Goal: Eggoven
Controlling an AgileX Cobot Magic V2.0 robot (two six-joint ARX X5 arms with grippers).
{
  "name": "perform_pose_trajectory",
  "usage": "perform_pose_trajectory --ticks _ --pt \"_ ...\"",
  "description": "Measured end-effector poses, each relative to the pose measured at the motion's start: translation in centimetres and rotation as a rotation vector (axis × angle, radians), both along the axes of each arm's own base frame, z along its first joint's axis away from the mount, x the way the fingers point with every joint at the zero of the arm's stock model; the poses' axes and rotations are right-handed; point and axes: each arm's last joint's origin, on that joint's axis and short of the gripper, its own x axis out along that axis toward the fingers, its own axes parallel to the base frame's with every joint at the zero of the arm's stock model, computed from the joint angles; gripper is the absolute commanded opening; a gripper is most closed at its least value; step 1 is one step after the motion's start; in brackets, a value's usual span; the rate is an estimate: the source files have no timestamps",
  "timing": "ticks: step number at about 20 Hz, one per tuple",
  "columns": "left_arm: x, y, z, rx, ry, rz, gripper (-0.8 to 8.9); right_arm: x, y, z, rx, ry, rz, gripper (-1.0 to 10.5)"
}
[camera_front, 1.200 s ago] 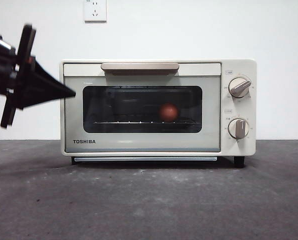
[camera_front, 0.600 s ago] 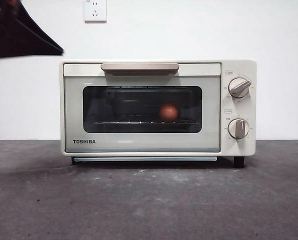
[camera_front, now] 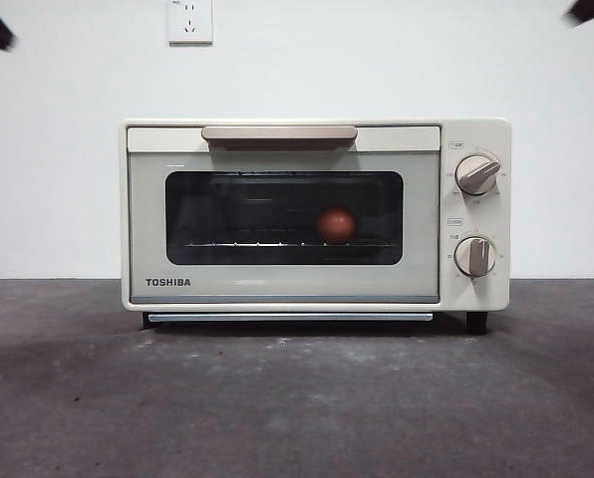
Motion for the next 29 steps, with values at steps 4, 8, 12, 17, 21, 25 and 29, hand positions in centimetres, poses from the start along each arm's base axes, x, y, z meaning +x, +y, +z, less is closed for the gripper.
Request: perform_pose_trajectory --ticks 4,8,12,17,21,25,29 --pt "-1.5 0.5 0.1 0.037 -0.029 0.014 0.07 1.0 1.1 -1.9 0.08 -0.093 0.007 0.1" --pt "-1.9 0.6 0.1 0.059 -0.042 0.013 0.07 1.6 1.7 -3.5 0.142 -0.167 0.005 0.1" --pt "-1.9 0.6 0.1 0.066 -0.046 0.013 0.07 1.8 1.7 -3.4 0.148 -0.231 -0.017 0.1" --pt "-1.9 0.6 0.1 0.069 -0.047 0.013 0.07 1.9 1.6 -3.4 0.12 -0.262 -0.07 0.1" --pt "-1.9 0.6 0.1 0.068 -0.048 0.013 0.07 1.9 1.5 -3.3 0.119 -0.267 -0.071 0.1" --pt "-1.9 0.6 0.1 0.068 -0.051 0.013 0.07 1.8 1.5 -3.2 0.123 -0.272 -0.071 0.1" --pt "-1.9 0.6 0.1 0.068 -0.051 0.014 0.07 1.8 1.5 -3.2 0.123 -0.272 -0.07 0.1"
